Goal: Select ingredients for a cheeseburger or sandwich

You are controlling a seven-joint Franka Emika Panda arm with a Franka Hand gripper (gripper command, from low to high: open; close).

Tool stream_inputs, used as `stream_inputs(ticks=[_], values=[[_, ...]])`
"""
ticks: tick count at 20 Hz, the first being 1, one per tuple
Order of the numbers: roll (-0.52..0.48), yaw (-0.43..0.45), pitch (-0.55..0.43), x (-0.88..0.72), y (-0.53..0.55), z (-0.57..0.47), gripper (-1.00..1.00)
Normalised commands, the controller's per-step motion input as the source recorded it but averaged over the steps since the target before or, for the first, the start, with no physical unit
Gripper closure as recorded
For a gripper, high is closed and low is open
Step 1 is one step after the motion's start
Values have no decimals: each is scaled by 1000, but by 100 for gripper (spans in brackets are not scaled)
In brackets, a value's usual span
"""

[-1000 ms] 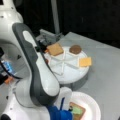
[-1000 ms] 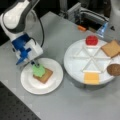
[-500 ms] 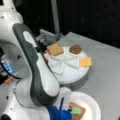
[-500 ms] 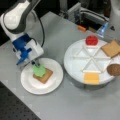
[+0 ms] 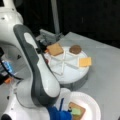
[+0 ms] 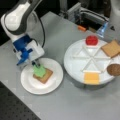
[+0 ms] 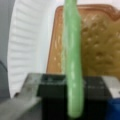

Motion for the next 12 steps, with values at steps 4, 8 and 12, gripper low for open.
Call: stream_inputs(ticks=[4, 8, 12], values=[[-78, 43, -79, 44, 76, -52, -100], [-63, 28, -65, 37, 92, -31, -100], [-67, 33, -50, 28, 77, -20, -100]])
